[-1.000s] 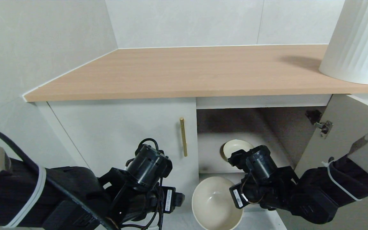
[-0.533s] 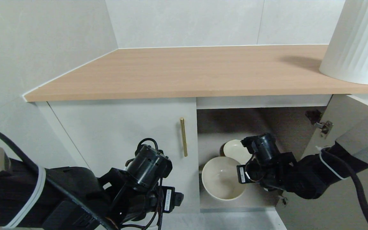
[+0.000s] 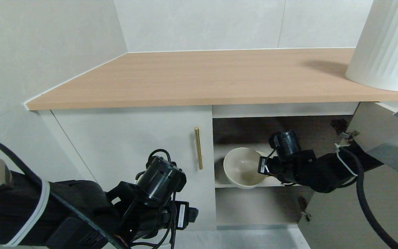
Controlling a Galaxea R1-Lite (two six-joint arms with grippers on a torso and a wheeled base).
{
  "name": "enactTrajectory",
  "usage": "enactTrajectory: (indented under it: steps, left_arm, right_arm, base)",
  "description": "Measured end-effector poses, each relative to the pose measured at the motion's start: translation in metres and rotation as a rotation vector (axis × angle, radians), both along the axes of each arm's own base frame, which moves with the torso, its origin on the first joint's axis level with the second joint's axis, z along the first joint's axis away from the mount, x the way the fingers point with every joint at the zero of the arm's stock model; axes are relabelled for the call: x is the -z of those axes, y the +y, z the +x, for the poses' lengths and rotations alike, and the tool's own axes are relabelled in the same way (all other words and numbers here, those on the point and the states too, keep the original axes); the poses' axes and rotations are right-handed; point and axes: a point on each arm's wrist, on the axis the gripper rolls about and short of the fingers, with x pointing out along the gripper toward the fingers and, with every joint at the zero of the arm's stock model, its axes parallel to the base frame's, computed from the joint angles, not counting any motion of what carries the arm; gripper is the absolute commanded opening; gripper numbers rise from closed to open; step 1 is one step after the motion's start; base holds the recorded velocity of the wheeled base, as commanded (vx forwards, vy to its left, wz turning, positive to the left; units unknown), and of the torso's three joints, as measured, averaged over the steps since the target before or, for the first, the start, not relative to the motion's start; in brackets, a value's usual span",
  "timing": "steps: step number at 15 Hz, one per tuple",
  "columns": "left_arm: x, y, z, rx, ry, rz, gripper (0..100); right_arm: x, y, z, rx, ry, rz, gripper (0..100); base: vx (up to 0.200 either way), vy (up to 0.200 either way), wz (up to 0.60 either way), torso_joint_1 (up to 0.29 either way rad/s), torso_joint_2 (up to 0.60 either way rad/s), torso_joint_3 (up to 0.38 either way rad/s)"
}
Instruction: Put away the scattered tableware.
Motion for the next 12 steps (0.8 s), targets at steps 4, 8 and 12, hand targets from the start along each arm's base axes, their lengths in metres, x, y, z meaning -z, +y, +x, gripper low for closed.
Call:
enactTrajectory:
  steps: [4,8,12]
  left_arm:
    - [0.0,0.0,0.0,0.0,0.0,0.0,100]
    - [0.0,0.0,0.0,0.0,-0.001,-0.001,100]
    - [0.0,0.0,0.0,0.0,0.0,0.0,100]
  right_arm:
    - [0.0,-0.016,0.02,0.085,-0.021,0.021,0]
    - [0.005,-0.025,0.031,0.14,-0.029,0.005,0]
    - [0.008,-0.034,0.04,0.174,-0.032,0.0,0]
  base:
    - [0.0,0.0,0.0,0.0,0.0,0.0]
    - [0.0,0.0,0.0,0.0,0.0,0.0]
    - [0.0,0.0,0.0,0.0,0.0,0.0]
